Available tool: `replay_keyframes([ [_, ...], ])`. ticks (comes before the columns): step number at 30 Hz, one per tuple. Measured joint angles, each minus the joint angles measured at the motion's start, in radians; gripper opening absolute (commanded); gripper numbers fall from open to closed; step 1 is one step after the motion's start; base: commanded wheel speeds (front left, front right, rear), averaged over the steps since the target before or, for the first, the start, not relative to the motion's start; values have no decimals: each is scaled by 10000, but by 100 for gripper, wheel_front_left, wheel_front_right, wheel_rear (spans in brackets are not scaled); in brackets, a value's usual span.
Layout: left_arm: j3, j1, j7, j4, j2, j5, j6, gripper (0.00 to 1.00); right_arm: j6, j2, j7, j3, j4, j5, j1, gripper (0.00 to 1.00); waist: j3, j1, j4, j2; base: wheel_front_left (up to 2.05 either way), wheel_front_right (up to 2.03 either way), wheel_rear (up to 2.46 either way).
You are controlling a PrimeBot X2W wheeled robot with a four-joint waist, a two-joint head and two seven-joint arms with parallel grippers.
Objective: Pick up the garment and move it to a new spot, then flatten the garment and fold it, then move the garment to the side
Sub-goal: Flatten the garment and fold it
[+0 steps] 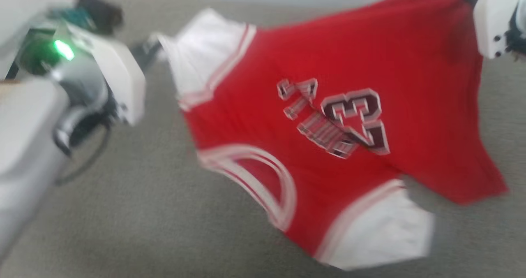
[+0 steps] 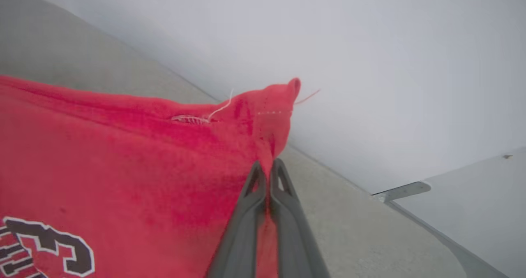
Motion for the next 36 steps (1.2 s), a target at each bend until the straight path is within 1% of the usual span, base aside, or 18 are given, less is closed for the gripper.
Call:
replay_keyframes([
  [4, 184, -1038, 460, 100, 198, 38, -77, 0, 0, -75, -343, -182, -213, 42, -279, 0, -424, 0, -357, 0, 0, 0, 0],
  [7, 290, -1789, 646, 416, 228, 130, -102, 0, 0, -96, -554, -368, -261, 42, -534, 0, -700, 0, -601, 0, 0, 0, 0],
  [9, 324, -2309, 777, 711, 163, 167, -127, 0, 2, -50, -690, -506, -314, 29, -639, 0, -852, 0, -756, 0, 0, 0, 0],
  [13, 261, -3280, 807, 1392, -36, 587, -203, 0, 2, 35, -1037, -803, -311, -272, -947, 0, -1016, 0, -1027, 0, 0, 0, 0],
  [16, 224, -4036, 533, 1962, -251, 869, -224, 0, 2, 180, -1402, -1116, -71, -541, -1210, 0, -935, 0, -1158, 0, 0, 0, 0],
  [20, 134, -5145, -205, 2646, -598, 1651, -188, 0, 2, 589, -2077, -1597, 648, -1032, -1610, 0, -559, 0, -1291, 0, 0, 0, 0],
  [21, 134, -5145, -205, 2646, -598, 1651, -188, 0, 2, 589, -2077, -1597, 648, -1032, -1610, 0, -559, 0, -1291, 0, 0, 0, 0],
  [23, 159, -5799, -681, 3009, -788, 1996, -12, 0, 2, 784, -2640, -1881, 1104, -1432, -2021, 0, -273, 0, -1356, 0, 0, 0, 0],
  [25, 138, -6458, -1127, 3350, -972, 2387, 40, 0, 2, 1026, -3241, -2176, 1570, -1820, -2411, 0, 68, 0, -1420, 0, 0, 0, 0],
  [26, 150, -6766, -1358, 3542, -1060, 2514, 144, 0, 2, 1158, -3549, -2311, 1835, -2075, -2615, 0, 251, 0, -1450, 0, 0, 0, 0],
  [27, 174, -7361, -1883, 3862, -1244, 2798, 330, 0, 4, 1367, -4309, -2623, 2324, -2546, -3008, 0, 647, 0, -1507, 0, 0, 0, 0],
  [32, 219, -8781, -3338, 4660, -1737, 3522, 903, 0, 4, 1772, -6401, -3526, 3624, -3937, -4162, 0, 1712, 0, -1614, 0, 0, 0, 0],
  [34, 247, -9184, -4025, 4959, -1937, 3741, 1116, 0, 4, 1904, -6890, -4008, 4054, -4439, -4510, 0, 2135, 0, -1638, 0, 0, 0, 0],
  [36, 303, -9472, -4709, 5227, -2104, 3822, 1179, 0, 4, 1992, -7064, -4489, 4251, -4970, -4749, 0, 2526, 0, -1648, -1, 0, 0, 0],
])
